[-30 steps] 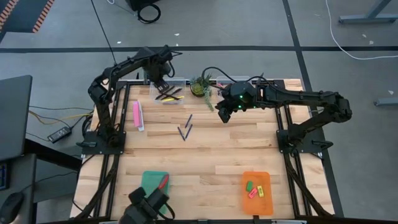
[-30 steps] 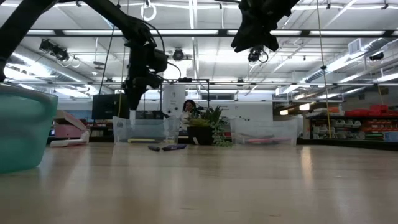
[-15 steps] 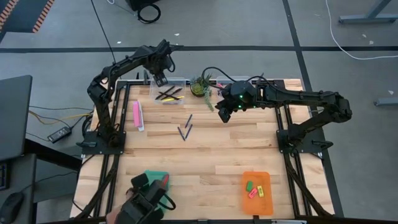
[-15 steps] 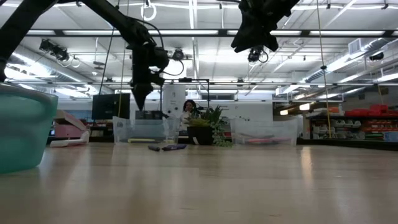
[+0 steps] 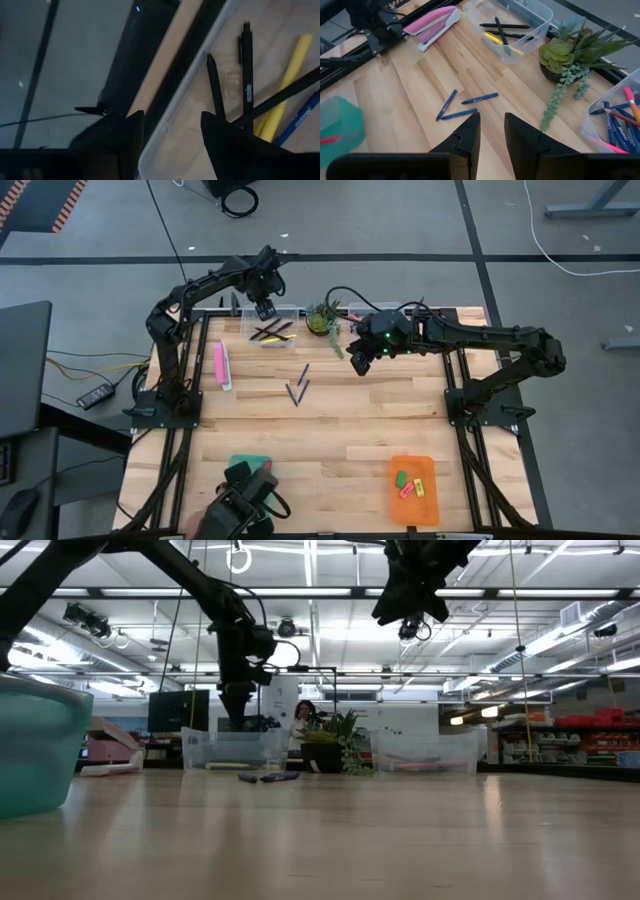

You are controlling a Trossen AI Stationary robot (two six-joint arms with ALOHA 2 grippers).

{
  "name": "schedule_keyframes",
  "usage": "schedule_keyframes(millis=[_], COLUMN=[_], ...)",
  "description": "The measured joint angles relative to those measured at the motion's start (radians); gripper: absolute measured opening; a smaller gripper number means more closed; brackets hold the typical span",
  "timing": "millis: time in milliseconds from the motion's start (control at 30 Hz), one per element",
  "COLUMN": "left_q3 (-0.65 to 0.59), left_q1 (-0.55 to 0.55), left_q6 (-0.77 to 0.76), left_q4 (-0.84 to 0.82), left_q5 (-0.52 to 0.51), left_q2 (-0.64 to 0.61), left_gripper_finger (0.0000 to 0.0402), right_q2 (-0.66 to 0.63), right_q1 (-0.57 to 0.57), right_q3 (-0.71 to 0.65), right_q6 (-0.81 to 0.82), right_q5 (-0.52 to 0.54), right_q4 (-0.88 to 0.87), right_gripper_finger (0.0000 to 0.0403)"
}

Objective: Sort crayons/erasers/pens/pencils in bins
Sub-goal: Move the left transparent bin to the center of the table

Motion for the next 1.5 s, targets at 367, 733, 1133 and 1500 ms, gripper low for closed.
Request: schedule_keyframes(millis=[367, 733, 1133, 1500], left_q3=[0.0, 0.0, 0.103, 0.101], left_q1=[-0.04, -0.059, -0.048, -0.037], left_q6=[-0.024, -0.045, -0.035, 0.012], left_q4=[-0.012, -0.049, -0.018, 0.008], left_q5=[-0.028, -0.025, -0.115, -0.042], left_q2=[0.036, 0.036, 0.031, 0.049], left_gripper_finger=[0.0195, 0.0129, 0.0123, 0.0236], right_q2=[0.0, 0.0, 0.0, 0.0], right_q1=[-0.016, -0.027, -0.035, -0.039], right_q3=[0.0, 0.0, 0.0, 0.0], right_q6=[-0.006, -0.017, -0.04, -0.058], right_q5=[0.0, 0.0, 0.0, 0.0], right_q4=[0.0, 0.0, 0.001, 0.001], right_gripper_finger=[0.0095, 0.0095, 0.0095, 0.0095])
